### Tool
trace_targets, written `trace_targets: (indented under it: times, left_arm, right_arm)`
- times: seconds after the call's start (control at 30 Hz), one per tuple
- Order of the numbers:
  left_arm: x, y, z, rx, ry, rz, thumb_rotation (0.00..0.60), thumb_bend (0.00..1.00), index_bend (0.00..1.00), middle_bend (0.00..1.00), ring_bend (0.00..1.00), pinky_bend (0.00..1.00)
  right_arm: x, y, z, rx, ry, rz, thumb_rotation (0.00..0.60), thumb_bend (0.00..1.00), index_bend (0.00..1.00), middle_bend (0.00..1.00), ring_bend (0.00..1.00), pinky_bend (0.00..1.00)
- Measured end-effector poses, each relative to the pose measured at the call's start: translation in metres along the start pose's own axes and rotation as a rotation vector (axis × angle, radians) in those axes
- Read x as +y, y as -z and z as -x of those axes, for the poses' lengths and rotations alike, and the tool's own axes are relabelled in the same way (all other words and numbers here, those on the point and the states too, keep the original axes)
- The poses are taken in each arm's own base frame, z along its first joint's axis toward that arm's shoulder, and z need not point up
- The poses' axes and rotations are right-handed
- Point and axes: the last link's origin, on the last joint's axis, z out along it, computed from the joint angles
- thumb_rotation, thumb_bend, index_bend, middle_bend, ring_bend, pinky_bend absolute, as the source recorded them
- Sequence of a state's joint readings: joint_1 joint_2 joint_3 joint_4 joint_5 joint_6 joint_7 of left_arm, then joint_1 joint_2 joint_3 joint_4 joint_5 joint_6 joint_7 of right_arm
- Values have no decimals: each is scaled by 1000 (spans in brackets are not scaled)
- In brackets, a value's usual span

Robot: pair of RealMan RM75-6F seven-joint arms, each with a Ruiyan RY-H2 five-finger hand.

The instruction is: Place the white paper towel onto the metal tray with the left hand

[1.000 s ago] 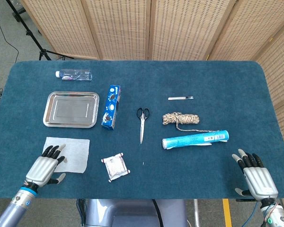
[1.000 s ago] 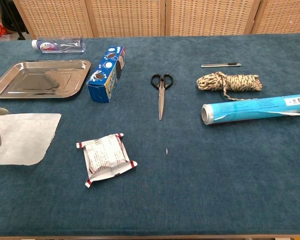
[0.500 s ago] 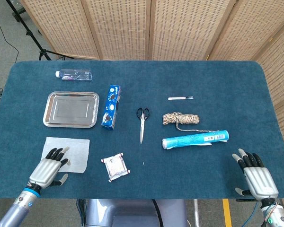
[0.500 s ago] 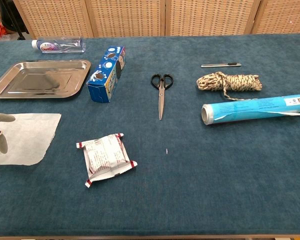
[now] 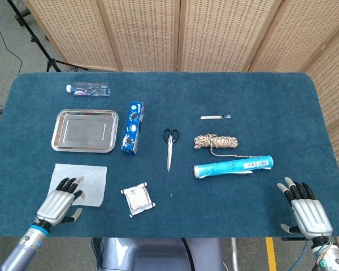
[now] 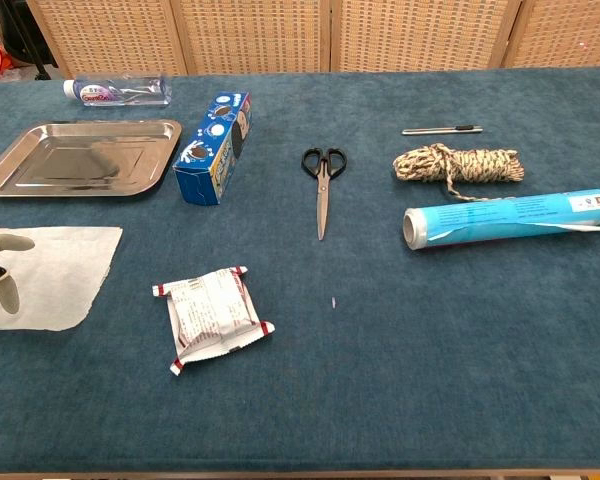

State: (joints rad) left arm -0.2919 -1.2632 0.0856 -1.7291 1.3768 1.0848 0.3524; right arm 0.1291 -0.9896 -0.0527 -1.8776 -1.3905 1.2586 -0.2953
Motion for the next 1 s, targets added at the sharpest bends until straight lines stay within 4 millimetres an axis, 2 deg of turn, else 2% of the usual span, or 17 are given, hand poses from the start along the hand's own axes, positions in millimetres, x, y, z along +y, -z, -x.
trace_targets:
  times: [1.0]
  left_arm:
    - [-1,-9,9,16,-59,-36,568,513,426,0,0,0]
  right_arm:
    - [0,1,-2,16,-10,-6,600,0,102,0,0,0]
